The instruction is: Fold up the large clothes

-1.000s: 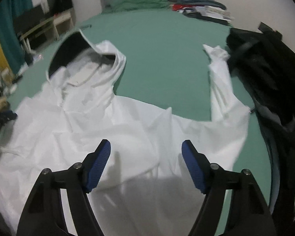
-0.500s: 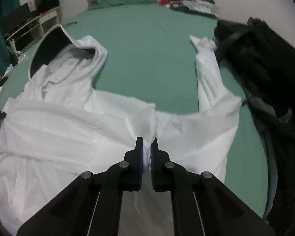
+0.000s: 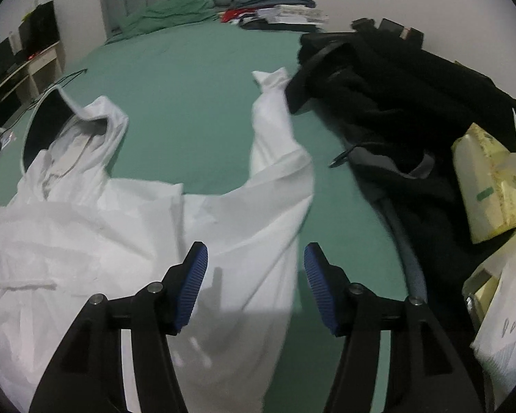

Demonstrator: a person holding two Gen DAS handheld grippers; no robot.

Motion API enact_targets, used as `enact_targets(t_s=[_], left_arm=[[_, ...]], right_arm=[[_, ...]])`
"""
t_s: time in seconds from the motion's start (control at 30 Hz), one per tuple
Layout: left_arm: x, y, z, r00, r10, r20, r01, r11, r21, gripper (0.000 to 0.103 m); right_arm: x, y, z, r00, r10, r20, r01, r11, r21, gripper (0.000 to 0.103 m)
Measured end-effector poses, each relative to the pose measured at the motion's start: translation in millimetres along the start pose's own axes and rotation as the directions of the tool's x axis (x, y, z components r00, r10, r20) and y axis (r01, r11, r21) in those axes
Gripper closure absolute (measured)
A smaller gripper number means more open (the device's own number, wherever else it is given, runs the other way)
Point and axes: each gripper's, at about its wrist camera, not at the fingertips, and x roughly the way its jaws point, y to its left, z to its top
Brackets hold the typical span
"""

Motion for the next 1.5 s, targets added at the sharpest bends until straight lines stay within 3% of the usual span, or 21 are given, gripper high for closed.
enact_targets(t_s=[0.23, 0.4, 0.57, 0.67, 0.8, 0.83, 0.87, 0.9, 1.0, 1.13, 1.33, 1.5], left_arm=[[14.0, -10.5, -11.5, 0.999, -0.025, -0.045, 0.023, 0.999, -0.046, 0.065], [17.1, -10.2, -10.7, 1.0, -0.02, -0.023, 0.019, 0.999, -0.044, 0.065], [16.9, -11.1, -6.9, 1.0, -0.003, -0.004, 0.003, 1.0, -0.018, 0.065], [16.4, -9.3, -4.2, 1.0, 0.026, 0.013, -0.026, 1.0, -0.004, 0.065], [19.7, -3.9, -2.2, 0.999, 0.036, 0.011, -0.036, 0.999, -0.006, 0.065], [20.5, -3.6, -2.2, 0.999, 0.039, 0.011, -0.039, 0.999, -0.007, 0.065], [21.5, -3.5, -2.2, 0.999, 0.041, 0.009, -0.041, 0.999, -0.005, 0.065], [22.3, -3.6, -2.2, 0.999, 0.04, 0.008, -0.04, 0.999, -0.002, 0.065], [20.0, -3.3, -0.7, 0.999, 0.035, 0.014, -0.035, 0.999, -0.003, 0.065], [10.0, -4.7, 3.0, 0.997, 0.053, 0.058, -0.055, 0.998, 0.019, 0.065], [-9.8, -2.6, 6.3, 0.996, 0.024, 0.09, -0.025, 1.0, 0.002, 0.065], [-27.9, -3.3, -0.7, 0.994, -0.019, 0.108, 0.019, 1.0, 0.001, 0.065]], right_arm=[[25.8, -20.9, 36.9, 1.0, 0.001, 0.031, -0.001, 1.0, 0.0, 0.045], [49.6, -29.0, 82.0, 0.998, 0.027, 0.052, -0.025, 0.999, -0.045, 0.045], [96.2, -25.1, 122.1, 0.996, 0.076, -0.045, -0.08, 0.991, -0.106, 0.045], [121.4, -22.1, 130.9, 0.989, 0.095, -0.112, -0.107, 0.989, -0.106, 0.045], [137.5, -27.1, 136.0, 0.985, 0.106, -0.136, -0.114, 0.992, -0.051, 0.045], [141.2, -26.5, 135.5, 0.983, 0.113, -0.148, -0.121, 0.992, -0.048, 0.061], [144.7, -22.9, 133.3, 0.978, 0.124, -0.167, -0.137, 0.988, -0.067, 0.1], [143.5, -18.2, 130.5, 0.98, 0.101, -0.17, -0.119, 0.988, -0.098, 0.099], [120.4, -11.7, 127.4, 0.991, 0.074, -0.114, -0.089, 0.987, -0.133, 0.099], [56.2, -4.9, 126.8, 1.0, 0.024, -0.01, -0.025, 0.988, -0.155, 0.099], [-43.8, 14.0, 117.5, 0.995, -0.014, 0.094, 0.027, 0.991, -0.134, 0.099], [-94.0, 47.9, 96.8, 0.993, 0.008, 0.118, 0.001, 0.997, -0.073, 0.099]])
